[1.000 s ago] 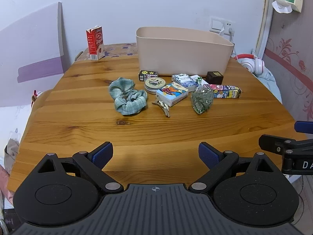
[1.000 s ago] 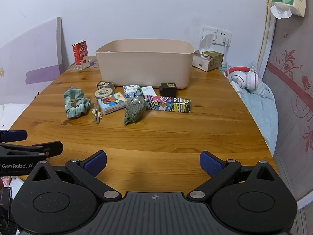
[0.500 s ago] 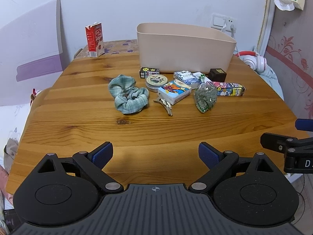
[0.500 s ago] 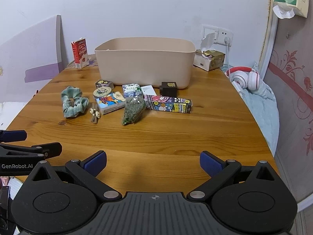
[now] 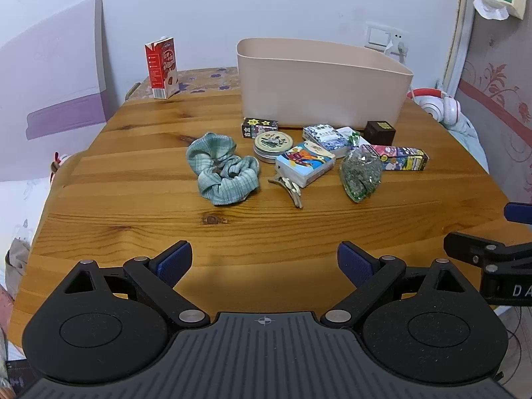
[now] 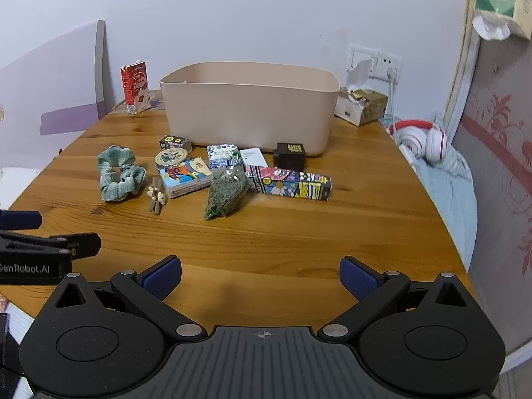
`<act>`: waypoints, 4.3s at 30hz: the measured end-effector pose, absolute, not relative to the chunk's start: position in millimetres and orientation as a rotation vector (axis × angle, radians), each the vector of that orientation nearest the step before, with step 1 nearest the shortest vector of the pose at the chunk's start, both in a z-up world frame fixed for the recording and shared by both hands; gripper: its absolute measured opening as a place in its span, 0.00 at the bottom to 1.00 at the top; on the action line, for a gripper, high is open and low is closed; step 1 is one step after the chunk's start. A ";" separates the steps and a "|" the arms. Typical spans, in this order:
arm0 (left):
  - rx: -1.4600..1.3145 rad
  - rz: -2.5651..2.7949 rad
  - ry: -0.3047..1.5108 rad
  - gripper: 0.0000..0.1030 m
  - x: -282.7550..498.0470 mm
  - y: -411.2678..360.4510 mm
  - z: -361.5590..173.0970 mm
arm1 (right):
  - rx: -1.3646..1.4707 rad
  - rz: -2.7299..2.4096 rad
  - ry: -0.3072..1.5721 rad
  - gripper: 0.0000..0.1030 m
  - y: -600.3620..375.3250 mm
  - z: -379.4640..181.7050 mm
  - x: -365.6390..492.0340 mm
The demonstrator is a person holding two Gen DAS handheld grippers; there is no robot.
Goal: Organize objects
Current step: 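Move both grippers toward the items in front of the beige bin, then grasp the teal scrunchie with the left gripper while the right grasps the herb bag, then lift both items over the beige bin and open both grippers to drop them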
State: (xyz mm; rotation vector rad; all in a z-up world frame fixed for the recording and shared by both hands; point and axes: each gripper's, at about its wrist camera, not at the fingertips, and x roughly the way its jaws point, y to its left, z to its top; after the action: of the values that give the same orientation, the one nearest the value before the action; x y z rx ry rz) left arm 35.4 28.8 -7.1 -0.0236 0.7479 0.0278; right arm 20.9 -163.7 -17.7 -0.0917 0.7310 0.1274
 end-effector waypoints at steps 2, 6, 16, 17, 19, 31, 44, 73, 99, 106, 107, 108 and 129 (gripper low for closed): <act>-0.022 0.029 0.748 0.93 39.9 30.9 -7.5 | -0.101 0.131 0.728 1.00 -161.7 -18.8 23.7; -0.020 0.041 0.746 0.93 50.1 35.5 -7.2 | -0.091 0.147 0.725 1.00 -161.2 -20.4 32.9; -0.017 0.071 0.748 0.93 78.3 46.9 -11.0 | -0.095 0.161 0.725 1.00 -159.3 -23.4 59.9; -0.021 0.071 0.750 0.93 82.1 48.1 -11.7 | -0.093 0.162 0.727 1.00 -159.7 -23.9 62.8; -0.028 0.069 0.753 0.93 88.5 49.6 -12.7 | -0.090 0.169 0.728 1.00 -160.1 -24.6 69.5; -0.013 0.097 0.788 0.93 128.4 57.5 -27.4 | -0.075 0.205 0.750 0.98 -157.9 -33.0 107.4; -0.027 0.104 0.807 0.81 159.8 65.7 -44.0 | -0.088 0.279 0.824 0.85 -135.7 -52.8 152.0; -0.072 0.115 0.694 0.29 153.2 73.0 -22.6 | 0.014 0.307 0.786 0.33 -141.0 -42.5 156.5; 0.049 0.061 0.500 0.29 204.8 12.5 62.3 | 0.094 0.211 0.504 0.33 -201.8 52.3 189.5; 0.087 0.052 0.503 0.29 243.9 -5.3 67.1 | 0.102 0.201 0.522 0.33 -211.5 59.0 215.0; 0.092 0.054 0.509 0.29 251.7 -7.9 66.4 | 0.101 0.201 0.535 0.33 -212.0 58.2 219.6; 0.093 0.056 0.518 0.29 257.1 -9.9 65.8 | 0.101 0.203 0.542 0.33 -211.2 56.8 221.7; 0.126 0.016 0.743 0.31 326.8 -31.5 36.9 | 0.053 0.162 0.689 0.33 -197.7 21.3 292.7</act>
State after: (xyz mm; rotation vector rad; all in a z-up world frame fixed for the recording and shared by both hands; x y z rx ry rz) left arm 326.8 -31.5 36.9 0.1258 0.7429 0.0162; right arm 292.7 -197.7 21.3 0.0530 0.6888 0.1624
